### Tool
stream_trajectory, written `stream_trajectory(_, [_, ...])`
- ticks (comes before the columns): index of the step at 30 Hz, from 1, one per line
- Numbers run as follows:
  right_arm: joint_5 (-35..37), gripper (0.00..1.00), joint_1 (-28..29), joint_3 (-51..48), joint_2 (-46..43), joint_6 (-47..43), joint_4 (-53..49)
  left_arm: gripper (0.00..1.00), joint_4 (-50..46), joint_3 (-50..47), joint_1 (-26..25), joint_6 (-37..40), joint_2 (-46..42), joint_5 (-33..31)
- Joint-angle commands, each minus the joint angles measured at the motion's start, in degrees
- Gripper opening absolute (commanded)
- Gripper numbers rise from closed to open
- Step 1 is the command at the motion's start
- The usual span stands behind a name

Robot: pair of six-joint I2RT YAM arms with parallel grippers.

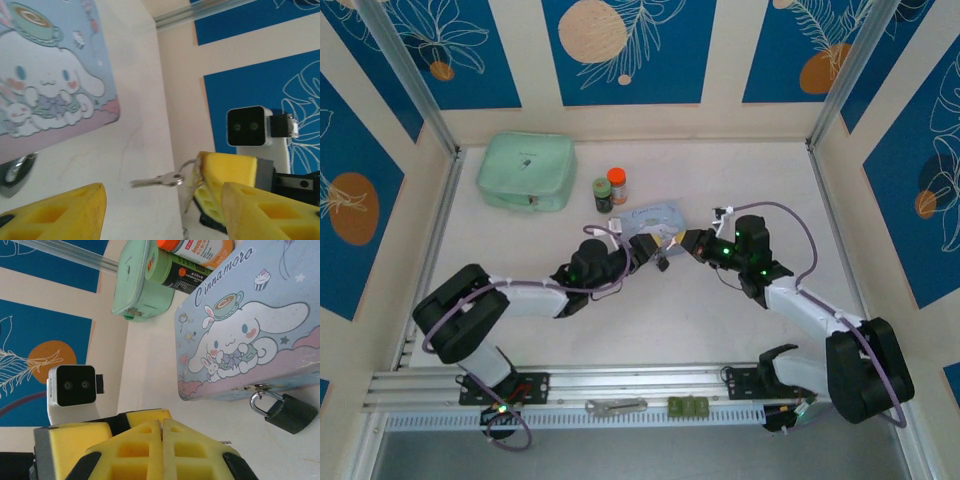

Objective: Unlock a padlock with a key

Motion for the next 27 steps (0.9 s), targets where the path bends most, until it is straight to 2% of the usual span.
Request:
stream_trajectory(1, [3.3,0.00,1.3,0.4,0.8,4.1,5.6,0.61,7.0,1.2,0.0,-1.7,2.3,1.5])
stream_trajectory(9, [8.1,0.00,2.9,-2.1,1.2,7.3,9.9,0.59,5.9,2.8,-0.9,-2.7,3.1,-0.2])
stream_trajectory(16, [8.7,0.00,3.8,-2.4,2.3,7.9,10.7,0.48,10.1,4.5,-1.3,-5.1,6.1,-0.1])
stream_trajectory(21, [9.6,0.00,3.9,-3.1,3.0,8.6,12.4,0.45,10.6,5.3,-1.7,-6.1,6.8,0.0])
stream_trajectory(27, [10.3,0.00,4.1,-3.4,4.0,8.7,13.3,0.31,10.9,5.1,-1.7,-6.6,6.4,-0.2])
